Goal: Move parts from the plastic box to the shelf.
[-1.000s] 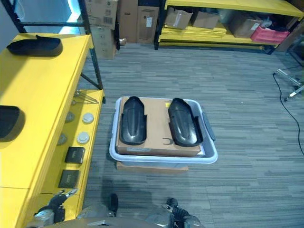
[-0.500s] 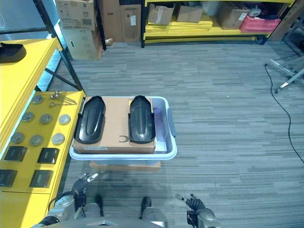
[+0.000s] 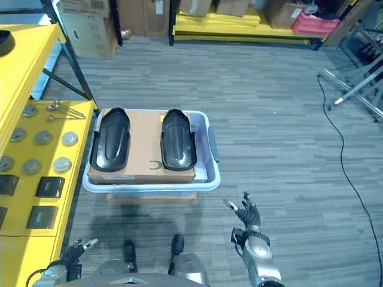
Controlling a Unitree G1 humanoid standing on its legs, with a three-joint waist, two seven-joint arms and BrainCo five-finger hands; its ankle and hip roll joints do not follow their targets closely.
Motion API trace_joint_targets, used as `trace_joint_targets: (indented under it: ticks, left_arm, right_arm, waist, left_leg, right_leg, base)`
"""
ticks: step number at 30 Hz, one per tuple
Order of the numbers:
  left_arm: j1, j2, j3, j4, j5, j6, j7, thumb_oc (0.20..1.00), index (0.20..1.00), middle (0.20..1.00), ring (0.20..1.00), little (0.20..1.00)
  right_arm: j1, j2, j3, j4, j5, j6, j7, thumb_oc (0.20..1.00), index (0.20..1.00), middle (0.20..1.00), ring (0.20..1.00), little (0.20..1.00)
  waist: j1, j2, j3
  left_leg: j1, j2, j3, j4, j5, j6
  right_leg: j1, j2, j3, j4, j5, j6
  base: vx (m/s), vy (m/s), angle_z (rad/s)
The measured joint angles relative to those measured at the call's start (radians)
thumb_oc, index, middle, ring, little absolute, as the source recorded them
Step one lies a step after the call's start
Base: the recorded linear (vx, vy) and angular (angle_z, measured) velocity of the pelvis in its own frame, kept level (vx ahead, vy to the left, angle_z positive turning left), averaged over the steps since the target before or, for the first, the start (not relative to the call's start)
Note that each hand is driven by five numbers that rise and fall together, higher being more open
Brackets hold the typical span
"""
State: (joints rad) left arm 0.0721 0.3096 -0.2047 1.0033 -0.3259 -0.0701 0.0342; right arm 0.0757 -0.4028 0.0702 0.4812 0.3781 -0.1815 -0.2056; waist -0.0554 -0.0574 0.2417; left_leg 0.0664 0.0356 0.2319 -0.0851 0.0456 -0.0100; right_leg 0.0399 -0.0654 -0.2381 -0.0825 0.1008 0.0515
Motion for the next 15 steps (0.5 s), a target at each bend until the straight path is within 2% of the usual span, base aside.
trace_joint_targets:
  ticks: [2, 6, 10, 13, 15]
  left_arm:
    - [-0.012, -0.002, -0.012, -0.004, -0.005, -0.021, -0.01, 1.0, 1.0, 1.0, 1.0, 1.0]
    - [-0.08, -0.006, -0.052, -0.047, -0.023, -0.049, -0.044, 1.0, 1.0, 1.0, 1.0, 1.0]
    - [-0.13, -0.009, -0.118, -0.047, -0.013, -0.06, -0.065, 1.0, 1.0, 1.0, 1.0, 1.0]
    - [-0.172, -0.014, -0.136, -0.046, -0.015, -0.062, -0.065, 1.0, 1.0, 1.0, 1.0, 1.0]
    - [-0.172, -0.014, -0.141, -0.039, -0.021, -0.062, -0.063, 1.0, 1.0, 1.0, 1.0, 1.0]
  right_arm:
    - [-0.052, -0.031, 0.003, 0.003, -0.004, 0.014, -0.006, 1.0, 1.0, 1.0, 1.0, 1.0]
    - [-0.232, -0.117, 0.025, 0.053, 0.012, 0.029, -0.066, 1.0, 1.0, 1.0, 1.0, 1.0]
    - [-0.45, -0.155, 0.049, 0.093, 0.029, 0.06, -0.1, 1.0, 1.0, 1.0, 1.0, 1.0]
    - [-0.637, -0.2, 0.067, 0.095, 0.05, 0.112, -0.138, 1.0, 1.0, 1.0, 1.0, 1.0]
    - [-0.679, -0.204, 0.068, 0.103, 0.054, 0.139, -0.145, 1.0, 1.0, 1.0, 1.0, 1.0]
  waist:
    - [0.006, 0.001, 0.001]
    - [0.058, 0.009, 0.026]
    - [0.098, 0.031, 0.088]
    - [0.125, 0.056, 0.147]
    - [0.149, 0.061, 0.166]
  left_leg:
    - [-0.004, 0.0, 0.003, 0.0, 0.002, 0.0]
    - [-0.054, 0.0, -0.003, 0.006, 0.023, 0.004]
    - [-0.101, -0.001, -0.032, 0.006, 0.044, 0.004]
    - [-0.157, -0.001, -0.047, 0.006, 0.069, 0.004]
    - [-0.159, -0.002, -0.056, 0.006, 0.072, 0.005]
  right_leg:
    - [-0.005, 0.0, 0.002, 0.0, 0.001, 0.0]
    - [-0.051, 0.0, -0.003, 0.0, 0.018, -0.002]
    - [-0.085, -0.001, -0.027, -0.006, 0.03, -0.005]
    - [-0.131, -0.001, -0.046, 0.0, 0.048, -0.013]
    - [-0.132, -0.001, -0.05, 0.0, 0.049, -0.014]
  base:
    - [-0.01, -0.006, -0.08]
    - [-0.06, -0.027, 0.06]
    - [-0.07, -0.013, 0.19]
    - [-0.05, 0.025, 0.18]
    - [-0.02, 0.021, 0.12]
